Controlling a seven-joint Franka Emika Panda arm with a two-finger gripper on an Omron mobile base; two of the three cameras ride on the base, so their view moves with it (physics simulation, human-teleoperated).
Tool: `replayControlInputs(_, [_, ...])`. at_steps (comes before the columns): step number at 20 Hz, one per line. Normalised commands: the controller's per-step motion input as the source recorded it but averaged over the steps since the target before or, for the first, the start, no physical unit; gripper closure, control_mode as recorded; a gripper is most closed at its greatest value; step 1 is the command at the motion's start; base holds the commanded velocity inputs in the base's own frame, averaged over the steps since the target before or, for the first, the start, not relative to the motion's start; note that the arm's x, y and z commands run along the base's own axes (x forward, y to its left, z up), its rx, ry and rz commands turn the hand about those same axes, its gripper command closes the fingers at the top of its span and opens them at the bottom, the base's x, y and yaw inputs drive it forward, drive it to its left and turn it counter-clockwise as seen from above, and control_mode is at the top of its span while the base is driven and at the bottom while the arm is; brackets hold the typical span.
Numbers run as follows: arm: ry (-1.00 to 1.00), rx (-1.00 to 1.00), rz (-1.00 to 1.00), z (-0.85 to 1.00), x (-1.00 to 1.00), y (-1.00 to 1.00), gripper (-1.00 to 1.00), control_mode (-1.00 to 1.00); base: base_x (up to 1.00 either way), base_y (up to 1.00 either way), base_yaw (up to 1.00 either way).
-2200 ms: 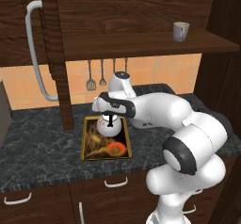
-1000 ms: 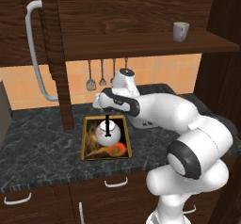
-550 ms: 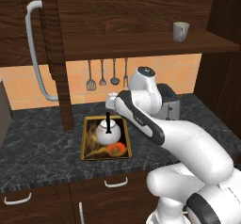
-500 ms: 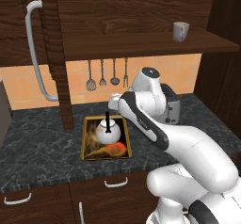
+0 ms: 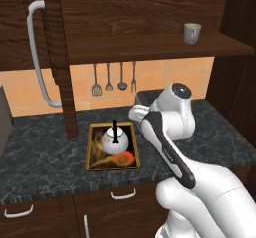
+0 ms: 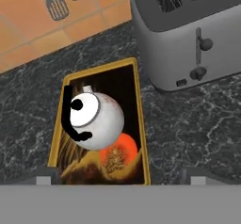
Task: Pick the kettle from the counter and place it on the tray. Then pick the mug from the cabinet and place it on the tray. Then close the cabinet doors.
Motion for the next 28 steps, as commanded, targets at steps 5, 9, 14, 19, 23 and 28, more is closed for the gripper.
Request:
replayControlInputs(5, [0.03,-0.16,-0.15,1.0,-0.19,-0.79,-1.0,-1.0,0.0,0.0,0.0])
replayControlInputs(9, [0.0,-0.19,-0.08,1.0,-0.21,-0.81,-1.0,-1.0,0.0,0.0,0.0])
replayControlInputs(14, [0.0,-0.17,-0.01,1.0,-0.06,-0.77,-1.0,-1.0,0.0,0.0,0.0])
replayControlInputs(19, [0.0,-0.04,-0.01,0.79,0.07,-0.67,-1.0,-1.0,0.0,0.0,0.0])
replayControlInputs(23, [0.0,0.0,0.0,0.01,0.09,-0.11,-1.0,-1.0,0.0,0.0,0.0])
replayControlInputs(28, [0.0,0.0,-0.03,0.09,0.5,-0.16,-1.0,-1.0,0.0,0.0,0.0])
